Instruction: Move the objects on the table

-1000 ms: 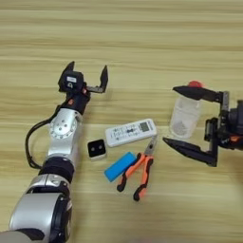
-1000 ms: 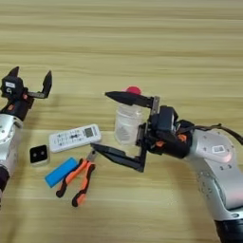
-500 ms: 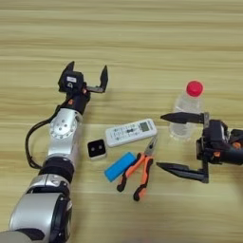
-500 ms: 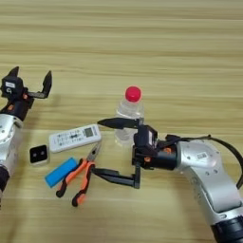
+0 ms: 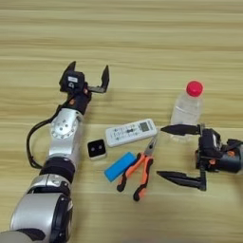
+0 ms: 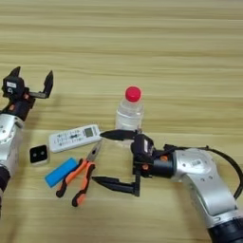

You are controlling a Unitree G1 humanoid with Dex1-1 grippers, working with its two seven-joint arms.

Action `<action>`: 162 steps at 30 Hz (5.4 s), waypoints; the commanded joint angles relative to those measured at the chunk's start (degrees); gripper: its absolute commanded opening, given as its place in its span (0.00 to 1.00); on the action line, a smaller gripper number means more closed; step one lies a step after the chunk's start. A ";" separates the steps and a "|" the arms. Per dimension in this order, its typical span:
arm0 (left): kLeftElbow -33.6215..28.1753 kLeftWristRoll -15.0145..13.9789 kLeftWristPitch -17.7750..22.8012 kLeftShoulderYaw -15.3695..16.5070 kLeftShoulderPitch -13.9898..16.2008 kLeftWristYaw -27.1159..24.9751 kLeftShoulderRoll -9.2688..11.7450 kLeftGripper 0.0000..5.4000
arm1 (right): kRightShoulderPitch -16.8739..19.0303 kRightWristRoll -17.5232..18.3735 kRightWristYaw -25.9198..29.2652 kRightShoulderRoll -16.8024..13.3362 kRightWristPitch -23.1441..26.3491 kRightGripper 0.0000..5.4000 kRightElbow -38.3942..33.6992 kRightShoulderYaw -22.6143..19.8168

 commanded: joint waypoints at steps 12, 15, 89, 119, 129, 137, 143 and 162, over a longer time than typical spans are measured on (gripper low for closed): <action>-10.78 -2.92 5.56 -3.55 6.03 -14.49 4.15 1.00 | 0.88 0.25 -2.13 3.88 -1.25 1.00 6.52 -1.26; -15.37 -5.17 7.69 -4.62 8.84 -21.10 6.60 1.00 | 0.95 -0.03 -2.16 3.81 -1.60 1.00 7.29 -1.44; -18.01 5.25 27.17 -22.12 7.65 -44.77 18.83 0.80 | 1.45 -1.51 -3.91 4.30 -0.89 1.00 3.15 1.32; -19.13 5.80 28.13 -26.34 5.87 -48.18 21.54 0.53 | 2.31 -1.41 -4.83 4.57 -0.74 1.00 1.13 2.24; -27.97 2.95 29.70 -22.98 7.55 -47.29 21.94 0.53 | 1.91 -1.40 -4.89 4.63 -0.93 1.00 1.76 2.15; -22.65 5.11 28.26 -23.77 6.10 -46.07 21.28 0.53 | 1.97 -1.35 -4.92 4.63 -0.96 1.00 1.77 2.07; -14.50 7.22 25.78 -24.15 3.61 -44.45 19.68 0.53 | 2.03 -1.35 -4.99 4.72 -1.01 1.00 1.77 2.05; -6.61 9.49 21.29 -24.74 0.69 -42.82 18.33 0.53 | 1.88 -1.14 -4.91 4.82 -0.90 1.00 1.94 1.84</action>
